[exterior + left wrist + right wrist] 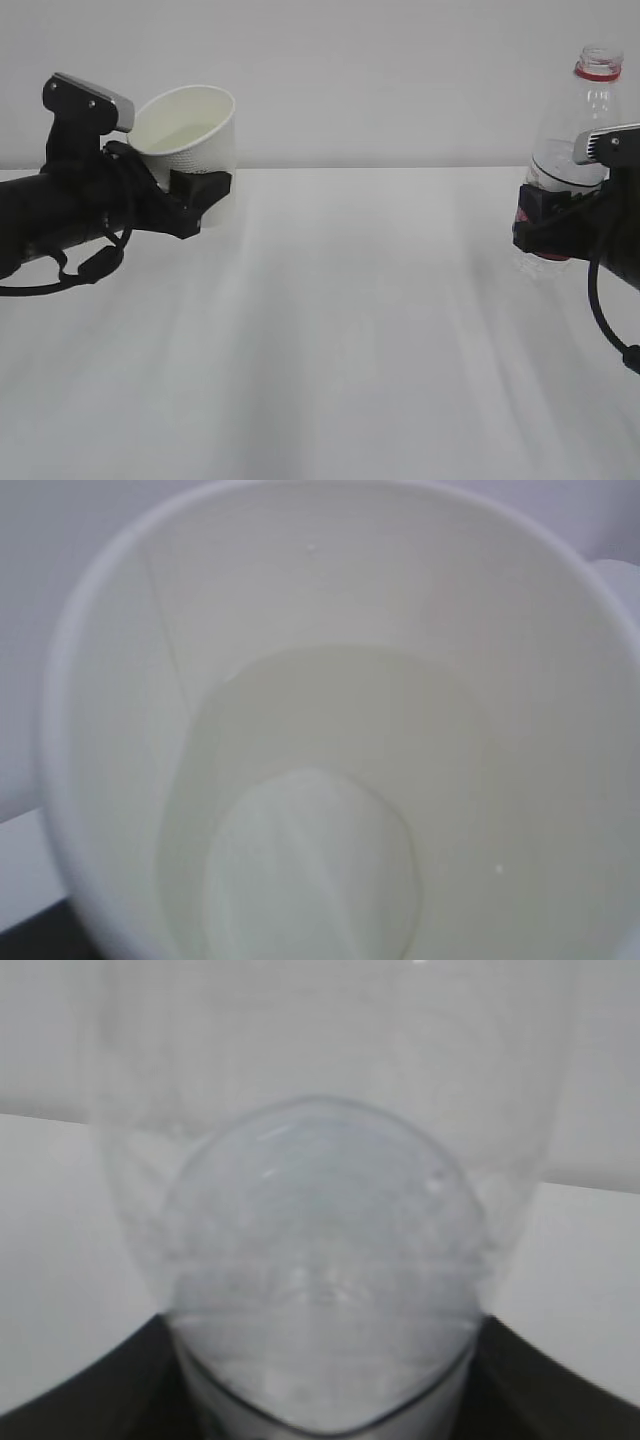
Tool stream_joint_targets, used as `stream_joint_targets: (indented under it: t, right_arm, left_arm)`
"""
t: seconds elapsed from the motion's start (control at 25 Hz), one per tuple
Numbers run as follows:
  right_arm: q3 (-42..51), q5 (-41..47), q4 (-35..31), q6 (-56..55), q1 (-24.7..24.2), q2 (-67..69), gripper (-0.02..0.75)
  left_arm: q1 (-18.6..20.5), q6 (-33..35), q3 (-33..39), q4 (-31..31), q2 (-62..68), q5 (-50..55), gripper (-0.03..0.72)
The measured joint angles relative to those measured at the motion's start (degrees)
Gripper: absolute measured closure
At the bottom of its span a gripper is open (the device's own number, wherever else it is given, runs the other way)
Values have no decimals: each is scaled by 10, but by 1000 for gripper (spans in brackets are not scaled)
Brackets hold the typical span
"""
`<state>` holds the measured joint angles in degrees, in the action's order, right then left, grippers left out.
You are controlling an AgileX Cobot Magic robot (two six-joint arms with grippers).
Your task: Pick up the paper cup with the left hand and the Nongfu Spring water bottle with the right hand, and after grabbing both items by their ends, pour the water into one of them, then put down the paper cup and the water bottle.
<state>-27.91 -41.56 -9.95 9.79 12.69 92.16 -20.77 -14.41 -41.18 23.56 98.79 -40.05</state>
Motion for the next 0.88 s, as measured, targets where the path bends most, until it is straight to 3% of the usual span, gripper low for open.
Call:
stream_joint_targets:
  t: [0.64, 0.88]
  right_arm:
    - [0, 0, 0, 0, 0, 0, 307]
    - [0, 0, 0, 0, 0, 0, 307]
  left_arm:
    - [89, 1, 0, -31, 0, 1, 192]
    - [123, 1, 0, -82, 0, 13, 192]
